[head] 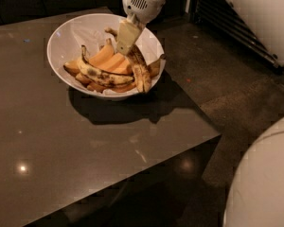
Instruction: Pick banana from white bowl
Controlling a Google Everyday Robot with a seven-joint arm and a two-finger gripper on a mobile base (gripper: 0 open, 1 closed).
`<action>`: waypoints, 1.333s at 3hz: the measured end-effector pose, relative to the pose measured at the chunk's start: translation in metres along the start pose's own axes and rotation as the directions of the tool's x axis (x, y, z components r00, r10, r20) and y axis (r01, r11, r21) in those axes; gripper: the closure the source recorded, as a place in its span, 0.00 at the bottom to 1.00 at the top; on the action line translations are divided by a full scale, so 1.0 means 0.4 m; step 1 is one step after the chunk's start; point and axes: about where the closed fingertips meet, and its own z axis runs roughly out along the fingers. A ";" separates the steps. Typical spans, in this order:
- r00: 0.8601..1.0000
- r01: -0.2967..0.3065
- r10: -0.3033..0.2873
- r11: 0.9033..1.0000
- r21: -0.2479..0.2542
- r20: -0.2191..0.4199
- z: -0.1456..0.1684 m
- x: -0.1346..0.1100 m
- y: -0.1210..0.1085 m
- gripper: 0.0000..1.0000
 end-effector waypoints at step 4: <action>0.999 0.023 -0.021 0.996 -0.082 0.026 -0.089 -0.017 0.184 1.00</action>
Offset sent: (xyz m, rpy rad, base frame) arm -0.0214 0.0206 0.0219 -0.0003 -0.0082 0.0999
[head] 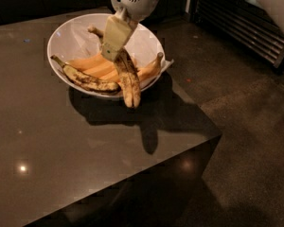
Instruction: Pick banana from white bowl
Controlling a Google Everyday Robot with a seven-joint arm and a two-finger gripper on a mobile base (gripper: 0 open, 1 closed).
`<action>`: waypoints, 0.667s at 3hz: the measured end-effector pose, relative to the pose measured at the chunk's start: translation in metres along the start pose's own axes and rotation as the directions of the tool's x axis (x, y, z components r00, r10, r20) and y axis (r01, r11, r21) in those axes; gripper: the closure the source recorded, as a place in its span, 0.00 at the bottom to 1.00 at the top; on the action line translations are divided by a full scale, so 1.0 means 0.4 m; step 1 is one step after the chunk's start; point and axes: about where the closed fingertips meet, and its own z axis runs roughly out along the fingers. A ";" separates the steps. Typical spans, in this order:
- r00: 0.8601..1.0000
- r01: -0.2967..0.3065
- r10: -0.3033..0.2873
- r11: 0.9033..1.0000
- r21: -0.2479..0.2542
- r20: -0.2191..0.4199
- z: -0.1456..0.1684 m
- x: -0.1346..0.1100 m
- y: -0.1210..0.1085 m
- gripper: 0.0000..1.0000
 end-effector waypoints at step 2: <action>0.999 -0.045 0.045 0.999 -0.027 0.027 -0.004 0.043 0.077 1.00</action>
Offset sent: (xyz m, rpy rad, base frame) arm -0.0719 -0.0227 -0.0278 0.0518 0.1027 -0.0735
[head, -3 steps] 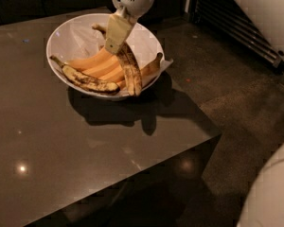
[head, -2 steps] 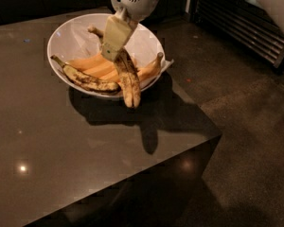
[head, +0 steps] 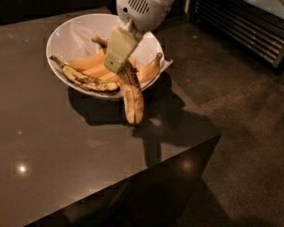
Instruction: Pick banana from white bowl
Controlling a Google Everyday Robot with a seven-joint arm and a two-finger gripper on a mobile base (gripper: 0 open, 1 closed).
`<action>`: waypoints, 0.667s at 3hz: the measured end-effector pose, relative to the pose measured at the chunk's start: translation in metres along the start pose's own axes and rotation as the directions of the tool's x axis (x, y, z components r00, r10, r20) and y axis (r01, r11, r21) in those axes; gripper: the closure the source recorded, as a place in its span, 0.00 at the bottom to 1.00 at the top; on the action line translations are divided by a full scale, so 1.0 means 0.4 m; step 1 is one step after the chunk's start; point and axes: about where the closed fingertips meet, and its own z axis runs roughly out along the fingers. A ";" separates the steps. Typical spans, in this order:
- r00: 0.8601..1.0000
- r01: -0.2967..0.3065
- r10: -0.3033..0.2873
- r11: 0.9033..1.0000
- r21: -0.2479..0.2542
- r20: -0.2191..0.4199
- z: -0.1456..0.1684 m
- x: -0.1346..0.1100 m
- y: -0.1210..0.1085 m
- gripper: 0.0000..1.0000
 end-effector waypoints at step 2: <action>0.994 -0.103 0.105 0.992 -0.068 0.030 0.047 0.110 0.091 1.00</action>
Offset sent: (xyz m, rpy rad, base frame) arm -0.0667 -0.0226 -0.0563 0.0893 0.1525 -0.0932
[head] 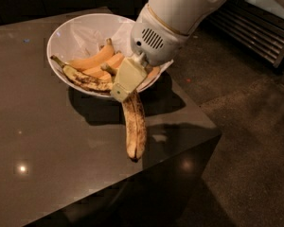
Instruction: Pick banana from white bowl
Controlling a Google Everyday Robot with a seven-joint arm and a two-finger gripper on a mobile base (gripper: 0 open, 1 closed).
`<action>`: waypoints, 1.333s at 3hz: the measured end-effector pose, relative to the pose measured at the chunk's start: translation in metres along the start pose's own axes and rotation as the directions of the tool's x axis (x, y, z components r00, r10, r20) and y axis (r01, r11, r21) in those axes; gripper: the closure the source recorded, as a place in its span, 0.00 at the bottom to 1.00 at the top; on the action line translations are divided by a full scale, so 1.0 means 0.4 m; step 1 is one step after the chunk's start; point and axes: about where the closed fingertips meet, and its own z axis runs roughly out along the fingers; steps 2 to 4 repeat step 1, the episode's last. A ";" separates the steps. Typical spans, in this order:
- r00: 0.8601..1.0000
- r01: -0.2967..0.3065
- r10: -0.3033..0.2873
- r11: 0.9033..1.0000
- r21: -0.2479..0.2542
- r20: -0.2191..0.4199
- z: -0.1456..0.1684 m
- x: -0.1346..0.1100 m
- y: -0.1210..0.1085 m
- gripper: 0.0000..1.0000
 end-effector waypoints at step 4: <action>1.000 -0.003 0.003 1.000 -0.003 -0.003 0.004 0.005 0.001 1.00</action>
Offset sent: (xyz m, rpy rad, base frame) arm 0.0000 0.0000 0.0000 0.0000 0.0000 0.0000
